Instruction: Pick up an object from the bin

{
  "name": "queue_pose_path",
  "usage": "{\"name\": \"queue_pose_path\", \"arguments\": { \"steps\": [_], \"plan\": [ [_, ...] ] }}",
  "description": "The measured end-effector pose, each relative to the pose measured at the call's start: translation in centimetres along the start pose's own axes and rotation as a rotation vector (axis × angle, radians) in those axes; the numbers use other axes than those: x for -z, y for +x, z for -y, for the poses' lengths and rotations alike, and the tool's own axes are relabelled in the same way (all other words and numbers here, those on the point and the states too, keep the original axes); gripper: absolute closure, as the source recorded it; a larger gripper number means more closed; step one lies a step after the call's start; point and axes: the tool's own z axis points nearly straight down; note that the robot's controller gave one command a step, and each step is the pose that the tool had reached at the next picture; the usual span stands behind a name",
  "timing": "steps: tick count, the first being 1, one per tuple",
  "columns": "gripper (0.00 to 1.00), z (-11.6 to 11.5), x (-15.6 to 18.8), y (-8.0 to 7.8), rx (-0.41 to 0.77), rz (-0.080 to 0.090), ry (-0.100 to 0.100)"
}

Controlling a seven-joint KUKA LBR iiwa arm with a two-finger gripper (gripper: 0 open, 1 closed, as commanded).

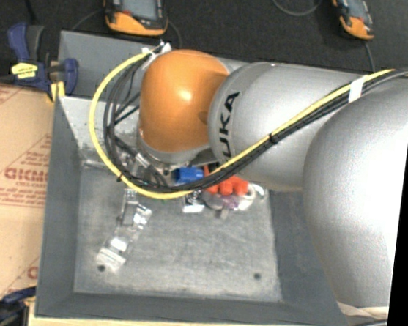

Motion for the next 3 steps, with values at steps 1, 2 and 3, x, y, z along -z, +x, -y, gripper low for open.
{"name": "queue_pose_path", "arguments": {
  "steps": [1,2,3],
  "plan": [
    [0.00,0.1,-5.2,11.1,0.277,0.000,0.002],
    [0.00,4.2,-10.1,2.5,0.301,0.016,-0.002],
    [0.00,4.2,-10.6,3.0,0.533,0.038,0.002]
  ]
}}
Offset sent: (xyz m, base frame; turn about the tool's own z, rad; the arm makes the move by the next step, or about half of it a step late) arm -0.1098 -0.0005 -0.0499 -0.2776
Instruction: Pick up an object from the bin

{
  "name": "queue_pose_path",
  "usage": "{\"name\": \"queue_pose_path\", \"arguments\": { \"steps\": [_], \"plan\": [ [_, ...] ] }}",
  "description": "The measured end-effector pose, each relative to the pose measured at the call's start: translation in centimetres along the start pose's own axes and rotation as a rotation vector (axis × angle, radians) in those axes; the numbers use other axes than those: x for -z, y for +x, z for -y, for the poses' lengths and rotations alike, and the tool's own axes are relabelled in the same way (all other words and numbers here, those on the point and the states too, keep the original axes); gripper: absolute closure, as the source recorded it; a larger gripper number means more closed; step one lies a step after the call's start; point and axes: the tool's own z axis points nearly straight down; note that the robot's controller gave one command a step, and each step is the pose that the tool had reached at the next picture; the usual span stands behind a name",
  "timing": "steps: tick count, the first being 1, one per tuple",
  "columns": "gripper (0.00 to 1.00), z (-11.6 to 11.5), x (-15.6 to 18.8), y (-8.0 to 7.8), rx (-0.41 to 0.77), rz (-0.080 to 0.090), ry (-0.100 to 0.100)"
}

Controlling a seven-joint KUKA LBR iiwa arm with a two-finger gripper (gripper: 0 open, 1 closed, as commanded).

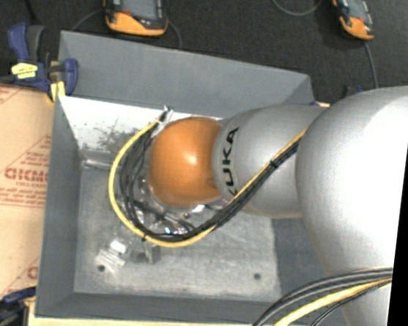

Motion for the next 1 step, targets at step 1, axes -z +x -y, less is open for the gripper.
{"name": "queue_pose_path", "arguments": {
  "steps": [1],
  "plan": [
    [0.00,-3.23,-0.10,1.88,-0.054,-0.007,-0.004]
  ]
}}
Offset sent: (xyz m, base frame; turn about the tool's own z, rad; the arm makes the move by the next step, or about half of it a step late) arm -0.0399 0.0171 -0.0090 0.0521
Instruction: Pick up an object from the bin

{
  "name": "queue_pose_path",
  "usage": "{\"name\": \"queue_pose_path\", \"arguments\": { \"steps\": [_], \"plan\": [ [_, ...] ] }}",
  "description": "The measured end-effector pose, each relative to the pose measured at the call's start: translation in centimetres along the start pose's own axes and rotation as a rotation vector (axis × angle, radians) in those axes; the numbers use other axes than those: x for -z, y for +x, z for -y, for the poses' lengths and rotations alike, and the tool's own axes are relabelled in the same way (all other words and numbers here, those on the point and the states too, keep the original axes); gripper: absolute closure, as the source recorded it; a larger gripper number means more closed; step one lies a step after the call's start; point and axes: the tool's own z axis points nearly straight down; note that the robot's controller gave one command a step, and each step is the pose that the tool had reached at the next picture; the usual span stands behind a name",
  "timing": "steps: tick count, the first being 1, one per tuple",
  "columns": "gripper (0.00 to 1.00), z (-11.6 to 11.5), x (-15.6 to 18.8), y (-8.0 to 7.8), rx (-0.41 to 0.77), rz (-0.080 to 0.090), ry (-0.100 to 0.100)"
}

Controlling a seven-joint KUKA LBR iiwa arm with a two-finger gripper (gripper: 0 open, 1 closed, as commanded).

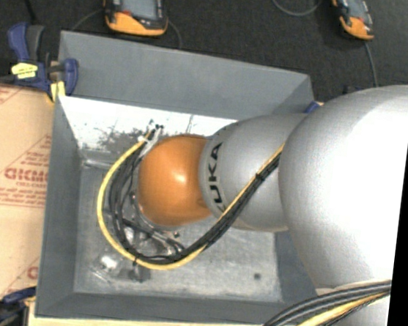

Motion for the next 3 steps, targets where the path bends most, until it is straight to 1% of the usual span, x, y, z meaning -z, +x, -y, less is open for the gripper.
{"name": "queue_pose_path", "arguments": {
  "steps": [1,2,3],
  "plan": [
    [0.00,-3.8,0.4,0.9,0.137,0.028,0.004],
    [1.00,-3.6,0.6,0.7,0.131,0.034,0.006],
    [1.00,-1.2,5.7,-3.0,0.215,-0.016,-0.003]
  ]
}}
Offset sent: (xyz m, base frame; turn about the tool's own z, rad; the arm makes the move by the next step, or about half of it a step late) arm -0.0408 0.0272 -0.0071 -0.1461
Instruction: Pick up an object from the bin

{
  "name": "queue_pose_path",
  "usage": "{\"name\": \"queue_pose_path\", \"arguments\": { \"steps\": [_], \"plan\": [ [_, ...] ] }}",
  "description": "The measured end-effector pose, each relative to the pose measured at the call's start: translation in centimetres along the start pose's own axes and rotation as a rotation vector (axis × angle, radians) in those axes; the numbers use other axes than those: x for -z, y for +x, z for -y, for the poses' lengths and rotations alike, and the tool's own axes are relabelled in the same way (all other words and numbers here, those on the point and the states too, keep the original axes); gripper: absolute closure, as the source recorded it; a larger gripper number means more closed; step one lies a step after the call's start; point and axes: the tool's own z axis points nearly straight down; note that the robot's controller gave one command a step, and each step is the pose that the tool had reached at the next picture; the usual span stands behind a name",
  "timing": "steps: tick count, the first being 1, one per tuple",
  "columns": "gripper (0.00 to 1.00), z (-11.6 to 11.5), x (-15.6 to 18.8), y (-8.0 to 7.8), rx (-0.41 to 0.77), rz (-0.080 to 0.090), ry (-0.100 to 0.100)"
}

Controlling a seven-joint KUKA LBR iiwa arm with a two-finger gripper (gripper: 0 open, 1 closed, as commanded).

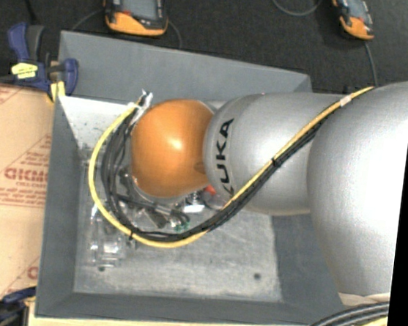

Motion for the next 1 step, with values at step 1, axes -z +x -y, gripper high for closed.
{"name": "queue_pose_path", "arguments": {
  "steps": [1],
  "plan": [
    [1.00,0.10,8.05,-0.59,0.035,-0.009,-0.006]
  ]
}}
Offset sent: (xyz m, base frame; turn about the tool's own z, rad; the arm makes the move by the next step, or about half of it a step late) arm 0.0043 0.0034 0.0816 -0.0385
